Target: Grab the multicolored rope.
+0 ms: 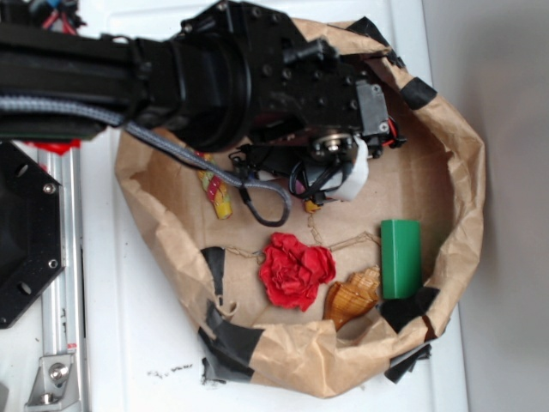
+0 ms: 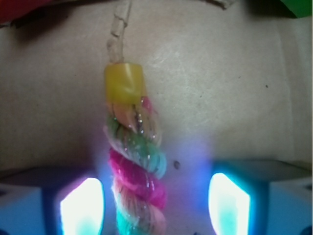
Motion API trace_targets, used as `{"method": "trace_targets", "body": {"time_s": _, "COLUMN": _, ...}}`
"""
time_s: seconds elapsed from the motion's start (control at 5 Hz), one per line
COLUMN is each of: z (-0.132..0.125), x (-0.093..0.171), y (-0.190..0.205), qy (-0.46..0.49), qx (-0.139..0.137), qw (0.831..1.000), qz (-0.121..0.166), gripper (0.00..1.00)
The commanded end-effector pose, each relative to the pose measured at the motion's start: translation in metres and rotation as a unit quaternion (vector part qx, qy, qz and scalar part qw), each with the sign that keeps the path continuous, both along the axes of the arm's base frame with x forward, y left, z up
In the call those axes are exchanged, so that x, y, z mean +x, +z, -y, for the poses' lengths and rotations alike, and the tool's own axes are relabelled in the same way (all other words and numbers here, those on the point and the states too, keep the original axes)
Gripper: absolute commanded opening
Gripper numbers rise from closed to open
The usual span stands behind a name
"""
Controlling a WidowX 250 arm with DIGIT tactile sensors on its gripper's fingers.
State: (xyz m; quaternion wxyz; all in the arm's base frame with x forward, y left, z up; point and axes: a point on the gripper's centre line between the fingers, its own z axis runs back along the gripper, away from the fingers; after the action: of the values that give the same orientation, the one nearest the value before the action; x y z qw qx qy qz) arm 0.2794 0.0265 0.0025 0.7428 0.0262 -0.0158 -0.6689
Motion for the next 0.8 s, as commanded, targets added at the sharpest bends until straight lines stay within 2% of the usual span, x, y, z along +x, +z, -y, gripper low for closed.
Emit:
{"method": "trace_targets", "body": {"time_s": 0.0, "z": 0.006, "x": -0.032, "y": 0.063, "qy": 0.017, "qx": 0.037, "qw": 0.999, "qz": 0.008, "gripper": 0.0}}
{"method": "trace_targets", "body": {"time_s": 0.2, "z": 0.013, "x": -0.031, "y": 0.114, "qy": 0.07, "qx": 0.01, "qw": 0.997, "qz": -0.008, "gripper": 0.0}}
{"method": "trace_targets", "body": {"time_s": 0.4, "z": 0.021, "x": -0.016, "y": 0.15, "qy": 0.19, "qx": 0.044, "qw": 0.978, "qz": -0.076, "gripper": 0.0}}
{"method": "trace_targets", "body": {"time_s": 0.6, "z": 0.025, "x": -0.007, "y": 0.16, "qy": 0.274, "qx": 0.001, "qw": 0.958, "qz": -0.086, "gripper": 0.0}}
